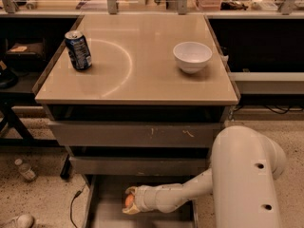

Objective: Pick orange from bottom drawer and place on counter

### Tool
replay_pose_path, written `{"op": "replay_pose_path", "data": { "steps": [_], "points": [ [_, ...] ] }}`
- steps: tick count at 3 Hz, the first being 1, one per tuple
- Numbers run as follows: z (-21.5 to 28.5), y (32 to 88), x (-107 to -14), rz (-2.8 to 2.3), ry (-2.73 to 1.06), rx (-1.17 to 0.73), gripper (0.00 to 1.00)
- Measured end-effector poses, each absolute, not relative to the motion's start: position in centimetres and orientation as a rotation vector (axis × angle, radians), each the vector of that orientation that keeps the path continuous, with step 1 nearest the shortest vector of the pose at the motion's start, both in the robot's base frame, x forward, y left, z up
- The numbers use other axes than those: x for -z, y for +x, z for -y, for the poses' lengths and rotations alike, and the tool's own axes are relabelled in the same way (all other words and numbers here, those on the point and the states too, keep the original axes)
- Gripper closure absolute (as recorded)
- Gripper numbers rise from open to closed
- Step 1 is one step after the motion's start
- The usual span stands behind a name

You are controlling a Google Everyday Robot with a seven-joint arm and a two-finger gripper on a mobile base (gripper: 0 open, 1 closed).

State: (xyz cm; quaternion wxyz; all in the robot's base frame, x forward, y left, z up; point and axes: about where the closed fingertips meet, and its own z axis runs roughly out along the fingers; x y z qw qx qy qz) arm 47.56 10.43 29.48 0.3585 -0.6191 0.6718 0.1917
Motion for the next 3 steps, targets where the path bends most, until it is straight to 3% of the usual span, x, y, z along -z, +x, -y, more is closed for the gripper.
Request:
{"op": "replay_pose_path", "data": {
  "steps": [3],
  "points": [
    [-12.1,45.1,-35.9,-1.703,-1.589,-0.609,1.0]
  ]
}}
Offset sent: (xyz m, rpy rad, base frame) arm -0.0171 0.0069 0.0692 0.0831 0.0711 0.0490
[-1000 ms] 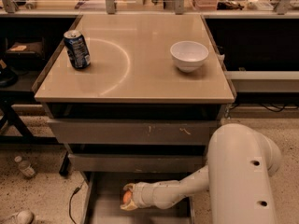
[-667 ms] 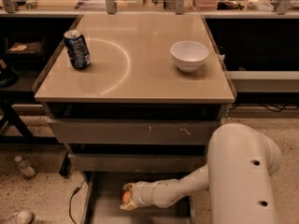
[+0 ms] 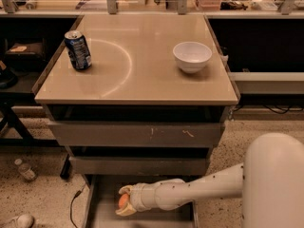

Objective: Pick orange from bottom drawer and place on counter

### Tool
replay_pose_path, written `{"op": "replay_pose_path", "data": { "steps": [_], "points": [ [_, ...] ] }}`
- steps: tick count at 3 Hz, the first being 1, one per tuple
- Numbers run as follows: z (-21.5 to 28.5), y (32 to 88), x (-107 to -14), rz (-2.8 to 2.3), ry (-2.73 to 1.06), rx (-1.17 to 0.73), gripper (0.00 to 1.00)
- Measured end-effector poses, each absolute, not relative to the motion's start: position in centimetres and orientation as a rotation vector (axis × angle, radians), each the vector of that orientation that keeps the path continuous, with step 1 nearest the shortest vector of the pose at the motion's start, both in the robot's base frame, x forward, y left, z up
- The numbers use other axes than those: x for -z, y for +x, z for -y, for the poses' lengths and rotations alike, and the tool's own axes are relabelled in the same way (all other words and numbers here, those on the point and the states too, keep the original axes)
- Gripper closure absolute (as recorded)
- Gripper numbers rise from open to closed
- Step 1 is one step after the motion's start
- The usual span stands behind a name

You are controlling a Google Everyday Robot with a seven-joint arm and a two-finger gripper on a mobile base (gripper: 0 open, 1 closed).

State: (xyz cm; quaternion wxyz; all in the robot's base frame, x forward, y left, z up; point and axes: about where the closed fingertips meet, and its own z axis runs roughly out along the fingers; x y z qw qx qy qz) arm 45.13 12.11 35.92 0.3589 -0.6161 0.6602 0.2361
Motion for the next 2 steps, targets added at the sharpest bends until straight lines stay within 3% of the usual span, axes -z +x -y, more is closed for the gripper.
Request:
{"op": "replay_pose_path", "data": {
  "steps": [2],
  "points": [
    [-13.7,43.4,-45.6,-1.573,-1.612,-0.652,1.0]
  ]
}}
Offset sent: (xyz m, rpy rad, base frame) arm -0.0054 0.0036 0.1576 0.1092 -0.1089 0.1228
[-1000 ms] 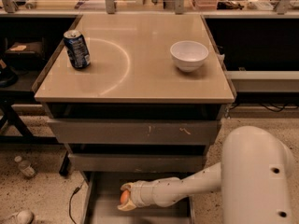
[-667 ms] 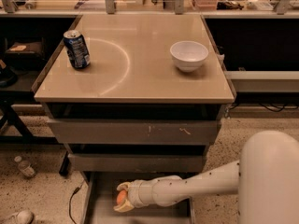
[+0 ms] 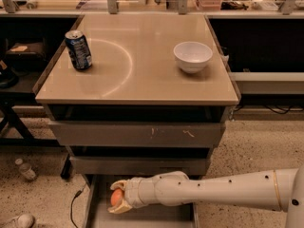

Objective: Pick orange from bottom drawer and place on counter

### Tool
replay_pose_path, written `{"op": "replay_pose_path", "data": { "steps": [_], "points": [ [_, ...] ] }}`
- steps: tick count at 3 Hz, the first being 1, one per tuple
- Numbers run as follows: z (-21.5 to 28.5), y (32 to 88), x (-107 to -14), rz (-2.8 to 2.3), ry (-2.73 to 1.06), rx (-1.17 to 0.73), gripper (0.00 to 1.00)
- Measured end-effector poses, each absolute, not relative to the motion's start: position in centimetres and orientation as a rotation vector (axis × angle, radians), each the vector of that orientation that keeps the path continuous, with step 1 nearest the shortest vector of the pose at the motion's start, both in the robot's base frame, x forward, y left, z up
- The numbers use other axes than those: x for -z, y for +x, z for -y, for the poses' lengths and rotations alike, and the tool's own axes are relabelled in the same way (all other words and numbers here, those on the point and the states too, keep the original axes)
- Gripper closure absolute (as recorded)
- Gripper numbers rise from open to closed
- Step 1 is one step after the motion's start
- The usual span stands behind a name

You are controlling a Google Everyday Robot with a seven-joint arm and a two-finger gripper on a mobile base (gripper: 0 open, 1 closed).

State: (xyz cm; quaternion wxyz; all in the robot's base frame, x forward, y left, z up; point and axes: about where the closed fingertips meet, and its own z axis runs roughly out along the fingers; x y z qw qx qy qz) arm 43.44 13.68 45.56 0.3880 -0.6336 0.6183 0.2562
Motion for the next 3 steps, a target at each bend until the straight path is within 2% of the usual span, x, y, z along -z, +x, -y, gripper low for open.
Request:
{"op": "replay_pose_path", "data": {
  "steps": [1,3],
  "points": [
    [-13.6,43.5,-45.4,-1.575,-1.611,-0.65,1.0],
    [-16.3,42.2,-52.2,-1.561,-1.655,-0.67,1.0]
  ]
}}
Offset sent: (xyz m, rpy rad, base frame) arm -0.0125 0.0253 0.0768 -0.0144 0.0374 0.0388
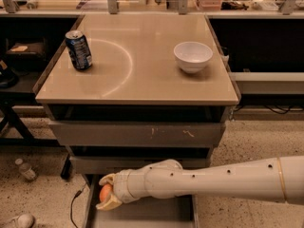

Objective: Pick orange from bottom drawer and place on counter

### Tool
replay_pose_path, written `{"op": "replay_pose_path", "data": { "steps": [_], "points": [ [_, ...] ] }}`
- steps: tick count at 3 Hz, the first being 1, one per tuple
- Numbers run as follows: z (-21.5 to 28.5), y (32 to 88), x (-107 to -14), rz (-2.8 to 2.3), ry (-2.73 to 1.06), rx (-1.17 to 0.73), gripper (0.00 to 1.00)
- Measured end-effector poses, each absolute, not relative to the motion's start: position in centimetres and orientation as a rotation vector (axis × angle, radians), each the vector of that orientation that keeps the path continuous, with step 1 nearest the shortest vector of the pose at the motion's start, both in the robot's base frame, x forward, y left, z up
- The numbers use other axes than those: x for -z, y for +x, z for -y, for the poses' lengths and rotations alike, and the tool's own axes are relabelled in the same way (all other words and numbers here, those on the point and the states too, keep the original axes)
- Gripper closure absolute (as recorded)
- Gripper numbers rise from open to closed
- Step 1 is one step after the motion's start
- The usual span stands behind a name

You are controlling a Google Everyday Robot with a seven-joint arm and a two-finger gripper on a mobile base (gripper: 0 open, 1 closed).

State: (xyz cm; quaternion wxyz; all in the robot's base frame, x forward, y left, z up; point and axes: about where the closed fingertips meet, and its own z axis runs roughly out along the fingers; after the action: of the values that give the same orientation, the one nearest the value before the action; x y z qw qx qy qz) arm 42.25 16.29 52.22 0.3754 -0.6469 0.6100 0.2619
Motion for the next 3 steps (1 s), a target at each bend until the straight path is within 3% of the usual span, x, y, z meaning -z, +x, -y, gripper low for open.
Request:
{"op": "replay_pose_path", "data": {
  "steps": [2,3],
  "points": [
    [-19.8,43.3,-61.4,-1.437,-1.721,-0.668,1.0],
    [-19.7,43.1,-61.4,-1.427,-1.755,-0.671,1.0]
  ]
}}
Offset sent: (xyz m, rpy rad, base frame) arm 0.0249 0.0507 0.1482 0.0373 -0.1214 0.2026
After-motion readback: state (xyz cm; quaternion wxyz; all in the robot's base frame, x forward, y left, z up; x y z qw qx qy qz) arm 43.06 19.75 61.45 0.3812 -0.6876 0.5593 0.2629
